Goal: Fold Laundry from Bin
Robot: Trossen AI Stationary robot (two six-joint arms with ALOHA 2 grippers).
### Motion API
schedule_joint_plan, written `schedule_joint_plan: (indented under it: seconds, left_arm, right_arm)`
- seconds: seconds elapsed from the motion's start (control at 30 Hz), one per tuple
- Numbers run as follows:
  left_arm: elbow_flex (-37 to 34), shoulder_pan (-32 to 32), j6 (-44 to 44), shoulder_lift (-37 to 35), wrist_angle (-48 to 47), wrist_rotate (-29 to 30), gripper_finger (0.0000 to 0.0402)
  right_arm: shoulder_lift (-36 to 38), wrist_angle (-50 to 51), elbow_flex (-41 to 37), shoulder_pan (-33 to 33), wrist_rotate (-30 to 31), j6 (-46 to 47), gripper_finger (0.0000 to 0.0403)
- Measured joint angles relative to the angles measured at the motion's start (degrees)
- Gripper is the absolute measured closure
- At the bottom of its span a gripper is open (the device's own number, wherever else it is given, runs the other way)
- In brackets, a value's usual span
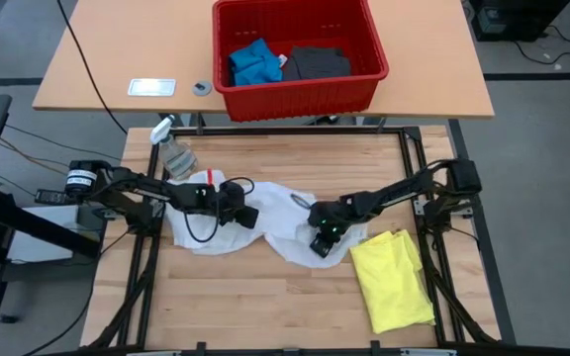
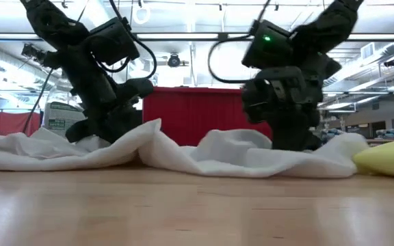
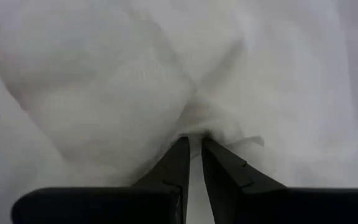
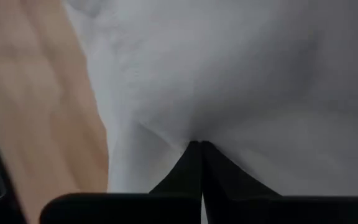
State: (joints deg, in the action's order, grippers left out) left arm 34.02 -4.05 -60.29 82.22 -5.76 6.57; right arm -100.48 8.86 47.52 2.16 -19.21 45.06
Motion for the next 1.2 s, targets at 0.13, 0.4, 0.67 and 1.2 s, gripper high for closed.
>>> schedule_joint_plan:
  seconds: [0.13,0.4,0.67,1.2]
  left_arm:
    - [0.0,-1.6,1.2,0.0,2.3,-1.3,0.0351]
    - [0.1,-1.9,3.7,-0.1,4.3,-1.3,0.0351]
    - [0.1,-1.8,6.1,-0.1,3.9,-5.2,0.0351]
    - [0.1,11.0,3.5,0.1,-5.4,-6.0,0.0374]
  right_arm:
    - [-5.4,0.2,5.9,2.8,-2.5,0.3,0.0398]
    - [-12.1,2.2,15.8,6.1,-2.8,4.0,0.0399]
    - [-11.8,3.9,20.7,8.0,-5.4,7.8,0.0396]
    - [-4.5,29.4,18.9,4.2,13.8,5.5,0.0398]
